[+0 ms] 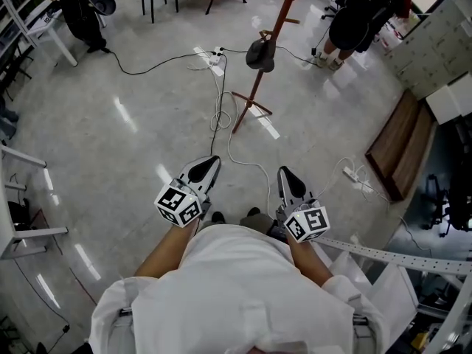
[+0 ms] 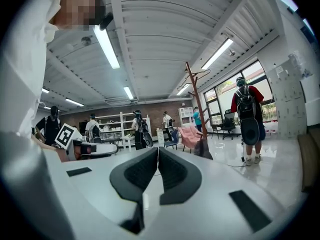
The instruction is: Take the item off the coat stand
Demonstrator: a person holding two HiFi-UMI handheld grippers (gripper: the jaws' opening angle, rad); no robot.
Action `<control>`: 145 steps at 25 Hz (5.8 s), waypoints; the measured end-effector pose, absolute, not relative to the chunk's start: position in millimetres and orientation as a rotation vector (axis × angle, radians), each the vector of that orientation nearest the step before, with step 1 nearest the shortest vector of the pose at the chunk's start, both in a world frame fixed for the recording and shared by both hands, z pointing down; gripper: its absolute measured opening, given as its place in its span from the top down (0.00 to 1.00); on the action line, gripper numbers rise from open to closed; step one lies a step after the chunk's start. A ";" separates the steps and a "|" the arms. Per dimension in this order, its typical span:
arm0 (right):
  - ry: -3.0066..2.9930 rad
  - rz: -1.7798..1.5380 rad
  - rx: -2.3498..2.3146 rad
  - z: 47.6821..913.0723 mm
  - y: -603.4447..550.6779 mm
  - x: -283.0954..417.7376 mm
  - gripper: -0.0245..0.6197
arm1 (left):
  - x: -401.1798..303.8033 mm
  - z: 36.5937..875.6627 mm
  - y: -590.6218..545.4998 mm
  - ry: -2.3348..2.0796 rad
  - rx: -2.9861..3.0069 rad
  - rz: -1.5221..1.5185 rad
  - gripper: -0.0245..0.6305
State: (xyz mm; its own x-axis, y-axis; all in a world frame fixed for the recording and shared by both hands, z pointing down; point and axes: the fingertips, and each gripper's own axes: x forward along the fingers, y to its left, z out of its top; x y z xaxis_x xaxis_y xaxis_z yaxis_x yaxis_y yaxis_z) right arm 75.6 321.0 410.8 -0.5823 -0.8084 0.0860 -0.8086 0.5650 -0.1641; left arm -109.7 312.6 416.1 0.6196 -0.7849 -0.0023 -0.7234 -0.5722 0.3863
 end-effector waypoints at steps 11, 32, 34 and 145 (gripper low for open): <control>-2.747 0.347 1.445 428.5 306.4 87.8 0.92 | -104.1 430.0 289.8 -1.182 2.479 -0.229 0.94; -2.779 0.520 1.336 466.2 114.9 115.8 0.92 | -78.0 451.8 110.6 -1.258 2.395 -0.097 0.94; -2.793 0.520 1.295 464.9 92.3 122.3 0.92 | -66.7 450.0 89.9 -1.273 2.381 -0.099 0.94; -2.240 0.703 1.570 645.8 -358.8 83.0 0.88 | -22.0 621.7 -387.0 -0.212 2.662 0.319 0.93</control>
State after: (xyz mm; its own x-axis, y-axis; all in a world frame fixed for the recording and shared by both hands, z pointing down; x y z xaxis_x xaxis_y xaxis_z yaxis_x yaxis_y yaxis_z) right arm 83.0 -358.8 645.8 -0.3473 -0.7822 0.5173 -0.9375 0.2763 -0.2117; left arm -22.0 -387.0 621.7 0.9614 -0.0961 0.2577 -0.1999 -0.8876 0.4149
